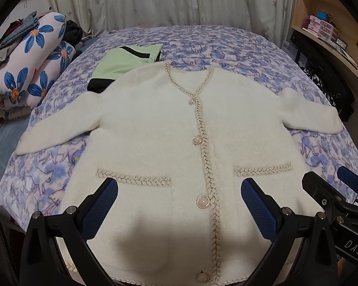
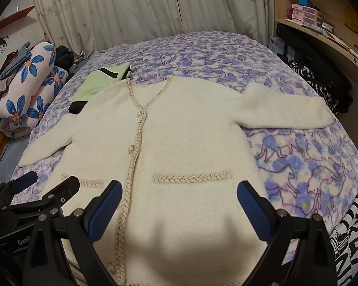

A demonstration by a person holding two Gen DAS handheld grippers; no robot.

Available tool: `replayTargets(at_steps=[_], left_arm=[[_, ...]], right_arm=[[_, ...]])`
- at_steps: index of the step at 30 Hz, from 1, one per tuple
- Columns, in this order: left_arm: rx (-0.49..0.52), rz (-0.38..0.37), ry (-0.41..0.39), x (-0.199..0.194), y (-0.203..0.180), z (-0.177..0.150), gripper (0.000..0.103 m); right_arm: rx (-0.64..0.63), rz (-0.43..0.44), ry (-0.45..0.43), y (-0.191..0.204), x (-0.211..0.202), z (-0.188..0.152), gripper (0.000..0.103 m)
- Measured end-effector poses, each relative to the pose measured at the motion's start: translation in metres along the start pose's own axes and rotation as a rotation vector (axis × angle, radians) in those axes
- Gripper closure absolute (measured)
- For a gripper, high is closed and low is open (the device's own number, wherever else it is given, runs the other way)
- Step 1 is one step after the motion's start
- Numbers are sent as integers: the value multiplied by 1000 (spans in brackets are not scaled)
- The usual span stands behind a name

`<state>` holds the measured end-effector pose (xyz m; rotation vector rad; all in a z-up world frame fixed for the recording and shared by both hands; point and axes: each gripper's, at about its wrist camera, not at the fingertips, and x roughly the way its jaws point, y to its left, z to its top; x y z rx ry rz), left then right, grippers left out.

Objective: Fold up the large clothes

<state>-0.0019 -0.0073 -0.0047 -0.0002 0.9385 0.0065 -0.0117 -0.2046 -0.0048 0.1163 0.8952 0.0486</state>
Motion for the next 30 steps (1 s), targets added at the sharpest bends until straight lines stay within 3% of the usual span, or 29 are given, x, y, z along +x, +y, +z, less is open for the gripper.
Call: replayTargets(at_steps=[26,30], left_arm=[[13,-3,-52,2,-21,1,1],[17,-21,-22,5,-25,5,1]], right_arm=[[5,32,-13,-10,-4,0,6],[2,25,-21,-11,-4,1,6]])
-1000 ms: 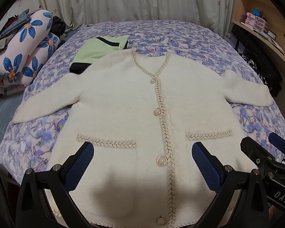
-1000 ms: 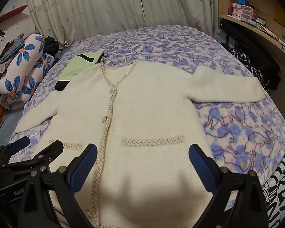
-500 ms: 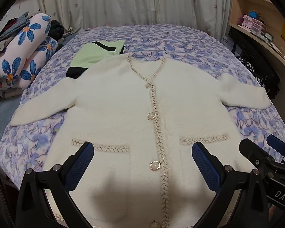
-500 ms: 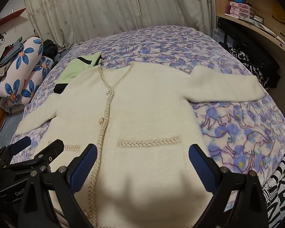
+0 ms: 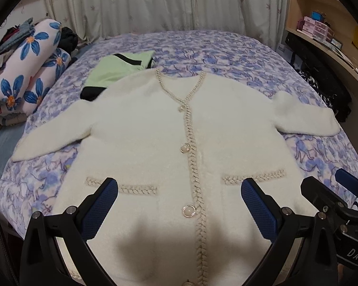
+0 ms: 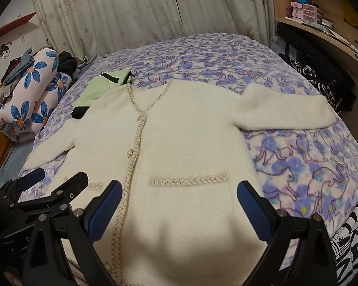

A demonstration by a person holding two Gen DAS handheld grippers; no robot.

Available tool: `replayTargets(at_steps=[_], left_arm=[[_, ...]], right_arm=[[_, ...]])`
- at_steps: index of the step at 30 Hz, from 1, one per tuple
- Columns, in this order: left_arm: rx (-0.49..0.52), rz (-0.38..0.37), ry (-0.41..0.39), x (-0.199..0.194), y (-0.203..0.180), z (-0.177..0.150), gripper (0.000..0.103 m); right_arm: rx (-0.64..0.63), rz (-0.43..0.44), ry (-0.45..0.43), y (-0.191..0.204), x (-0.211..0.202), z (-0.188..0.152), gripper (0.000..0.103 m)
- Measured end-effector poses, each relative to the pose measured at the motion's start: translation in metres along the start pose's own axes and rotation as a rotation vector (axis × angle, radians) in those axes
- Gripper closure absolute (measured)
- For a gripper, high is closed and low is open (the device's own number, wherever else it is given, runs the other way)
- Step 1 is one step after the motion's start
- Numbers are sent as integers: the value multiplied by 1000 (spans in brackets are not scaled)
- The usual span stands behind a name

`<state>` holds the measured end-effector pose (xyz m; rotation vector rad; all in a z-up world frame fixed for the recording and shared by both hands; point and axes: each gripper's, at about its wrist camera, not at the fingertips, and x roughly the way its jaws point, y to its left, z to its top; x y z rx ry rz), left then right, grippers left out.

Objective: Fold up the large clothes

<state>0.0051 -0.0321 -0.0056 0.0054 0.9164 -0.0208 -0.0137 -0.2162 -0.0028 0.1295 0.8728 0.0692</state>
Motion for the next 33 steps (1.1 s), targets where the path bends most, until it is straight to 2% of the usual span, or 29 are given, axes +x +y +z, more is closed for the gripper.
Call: replayTargets(at_steps=[12,17,22,26,33], left_arm=[[33,-33,-6,-5,-15,15,1],[26,-76,0,-6,-24,28,1],[67,-70,-21,-8,-44,40,1],[71,-95,-31,-11,-54,50,1],[125,-94,-52,-12,-81,60,1]], right_arm=[[2,3,-29,-19,-8,17,6],[9,25,-46,-30,-16,34,6],[0,23,-83,-40,-27,51,6],[19,37,-79,-52,-29,60,6],[53,37,-61,-78,-23,70,6]])
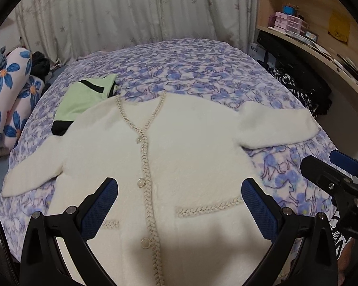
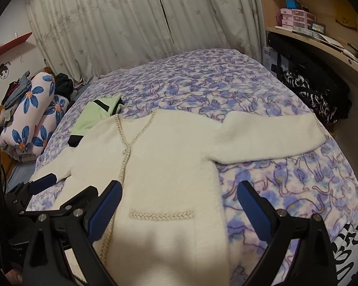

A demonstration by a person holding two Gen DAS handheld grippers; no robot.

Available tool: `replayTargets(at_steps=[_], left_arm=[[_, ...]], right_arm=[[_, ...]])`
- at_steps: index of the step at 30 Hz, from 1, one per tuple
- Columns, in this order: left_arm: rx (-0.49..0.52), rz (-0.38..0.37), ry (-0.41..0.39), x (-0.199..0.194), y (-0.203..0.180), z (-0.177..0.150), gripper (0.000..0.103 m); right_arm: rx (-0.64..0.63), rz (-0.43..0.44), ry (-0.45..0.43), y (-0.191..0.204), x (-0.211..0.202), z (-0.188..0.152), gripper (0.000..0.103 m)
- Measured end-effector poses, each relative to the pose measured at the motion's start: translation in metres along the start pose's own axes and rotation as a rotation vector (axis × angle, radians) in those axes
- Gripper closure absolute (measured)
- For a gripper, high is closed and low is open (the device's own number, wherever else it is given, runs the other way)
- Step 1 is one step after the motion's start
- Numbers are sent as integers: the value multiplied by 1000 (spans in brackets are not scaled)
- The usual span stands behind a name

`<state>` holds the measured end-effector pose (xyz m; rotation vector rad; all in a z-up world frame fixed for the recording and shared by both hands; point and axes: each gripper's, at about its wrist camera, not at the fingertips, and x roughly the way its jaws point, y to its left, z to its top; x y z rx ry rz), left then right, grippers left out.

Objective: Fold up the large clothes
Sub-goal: 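Grasp the cardigan sleeve cuff with the right tool and fold it across the body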

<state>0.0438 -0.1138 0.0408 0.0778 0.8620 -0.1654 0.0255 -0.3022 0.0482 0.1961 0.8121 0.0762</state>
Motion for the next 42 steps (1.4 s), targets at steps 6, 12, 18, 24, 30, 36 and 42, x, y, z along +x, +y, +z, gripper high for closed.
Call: replayTargets(at_steps=[6,12,18,24,30,36,42], left_arm=[[31,-3,-23,6,-20,20,1],[63,-21,-22,21,-44,50,1],[58,-35,-38,45,-68,88,1],[81,-29,-36,92,-97,110,1],[92,9,-5,149,-117,111,1],[85,-19,29,189,-126,102,1],[90,2,35,218,-133,95,1]], right_arm=[[13,-49,-21,-25,-4,8,6],[13,-93,-53,-51,-12,30,6],[32,-157,-88,-88,-9,59,6],[133,-200,-29,-152,35,77,6],[253,-244,39,-218,90,70,6],[386,-249,84,-272,125,48,6],[499,-274,118,-318,154,32,9]])
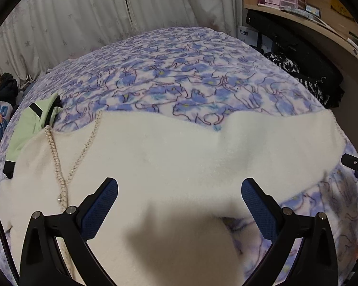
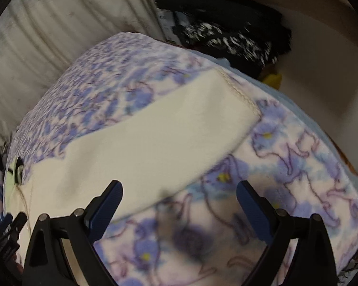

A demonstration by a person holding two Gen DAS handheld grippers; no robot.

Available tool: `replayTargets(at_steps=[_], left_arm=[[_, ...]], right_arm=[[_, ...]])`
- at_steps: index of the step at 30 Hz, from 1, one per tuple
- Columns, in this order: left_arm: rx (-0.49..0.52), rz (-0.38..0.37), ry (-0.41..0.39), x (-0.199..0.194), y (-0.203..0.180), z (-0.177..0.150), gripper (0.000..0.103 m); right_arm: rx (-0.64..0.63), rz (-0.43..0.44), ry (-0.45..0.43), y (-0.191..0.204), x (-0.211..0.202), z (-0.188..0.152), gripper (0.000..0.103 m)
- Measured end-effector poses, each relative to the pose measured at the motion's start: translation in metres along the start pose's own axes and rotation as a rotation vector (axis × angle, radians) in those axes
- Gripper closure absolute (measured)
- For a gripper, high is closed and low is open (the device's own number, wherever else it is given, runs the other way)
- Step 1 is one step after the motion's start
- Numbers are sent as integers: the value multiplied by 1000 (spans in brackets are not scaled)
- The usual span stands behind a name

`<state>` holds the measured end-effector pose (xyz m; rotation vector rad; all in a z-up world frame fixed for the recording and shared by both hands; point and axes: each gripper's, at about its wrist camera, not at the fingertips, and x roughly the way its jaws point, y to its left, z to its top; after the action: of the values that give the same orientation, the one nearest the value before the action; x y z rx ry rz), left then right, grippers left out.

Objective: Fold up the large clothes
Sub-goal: 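Grasp the cardigan sleeve cuff with the right tool and fold it across the body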

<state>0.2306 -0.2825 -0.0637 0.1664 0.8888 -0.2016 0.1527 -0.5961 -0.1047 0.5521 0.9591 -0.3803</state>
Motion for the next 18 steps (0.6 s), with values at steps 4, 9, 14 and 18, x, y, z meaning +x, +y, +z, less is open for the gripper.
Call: replayTargets(at_steps=[4,9,14,18], left_arm=[[-1,-3,10,16,-1,-1,1],[-2,-9,32,29,-1,-1,1],[-1,3,32,30,3,1,2],[7,22,5,19,14,2,9]], right_arm=[[105,27,37,-23,26,9,20],[181,43,60,-31,53,16,25],[186,11,30,-26,62,28,80],[73,33,-98,3,23,36,91]])
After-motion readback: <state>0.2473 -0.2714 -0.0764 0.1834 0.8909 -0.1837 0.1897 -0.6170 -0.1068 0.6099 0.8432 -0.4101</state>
